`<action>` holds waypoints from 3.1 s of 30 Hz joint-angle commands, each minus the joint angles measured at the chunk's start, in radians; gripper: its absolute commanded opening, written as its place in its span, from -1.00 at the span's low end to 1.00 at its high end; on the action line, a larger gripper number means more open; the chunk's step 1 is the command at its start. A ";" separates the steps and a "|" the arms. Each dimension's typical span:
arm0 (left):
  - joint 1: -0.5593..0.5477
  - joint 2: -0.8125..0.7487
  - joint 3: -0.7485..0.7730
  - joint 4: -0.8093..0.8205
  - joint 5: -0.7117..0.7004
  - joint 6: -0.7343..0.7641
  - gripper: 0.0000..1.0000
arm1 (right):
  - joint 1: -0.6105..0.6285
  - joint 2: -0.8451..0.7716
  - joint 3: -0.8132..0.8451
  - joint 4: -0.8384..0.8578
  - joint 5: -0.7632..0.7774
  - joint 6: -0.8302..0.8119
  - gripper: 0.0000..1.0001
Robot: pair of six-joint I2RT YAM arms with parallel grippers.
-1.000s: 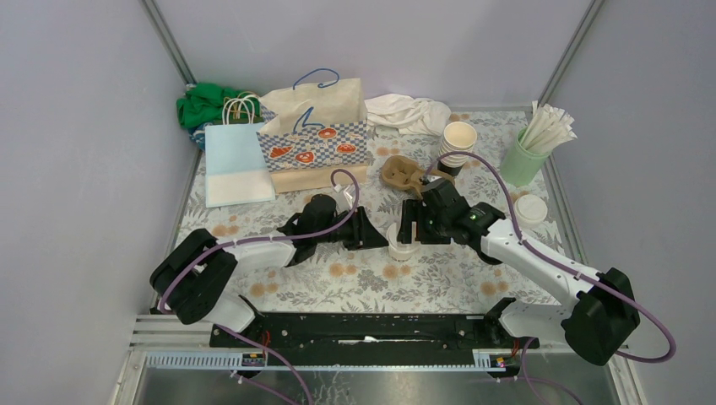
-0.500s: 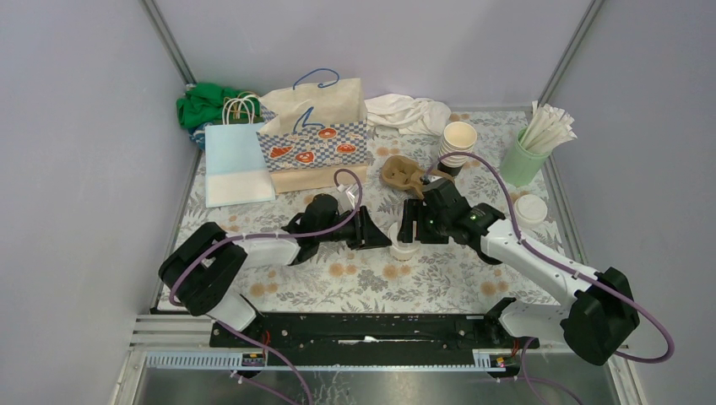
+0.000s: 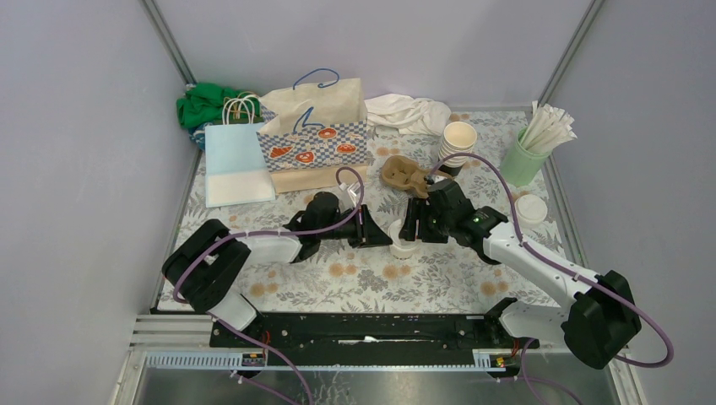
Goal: Pack the takeout coffee
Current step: Close the cup lid on the coffee cup.
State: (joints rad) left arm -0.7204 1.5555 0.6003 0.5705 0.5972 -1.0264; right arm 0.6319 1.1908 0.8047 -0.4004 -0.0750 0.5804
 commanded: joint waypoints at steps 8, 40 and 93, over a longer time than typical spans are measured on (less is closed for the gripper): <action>-0.003 0.046 0.035 -0.094 -0.056 0.079 -0.51 | -0.003 0.032 -0.064 0.003 -0.057 -0.009 0.35; -0.017 -0.039 0.308 -0.449 -0.145 0.236 -0.32 | -0.073 -0.010 0.016 -0.052 -0.027 -0.027 0.34; 0.145 -0.512 0.580 -1.115 -0.585 0.601 0.98 | -0.068 -0.048 0.307 -0.351 0.262 0.013 0.99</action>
State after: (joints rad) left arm -0.6449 1.0584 1.0962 -0.4374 0.0803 -0.4740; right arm 0.5545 1.1213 1.0737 -0.7273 0.2176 0.5697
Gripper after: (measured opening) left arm 0.986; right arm 0.994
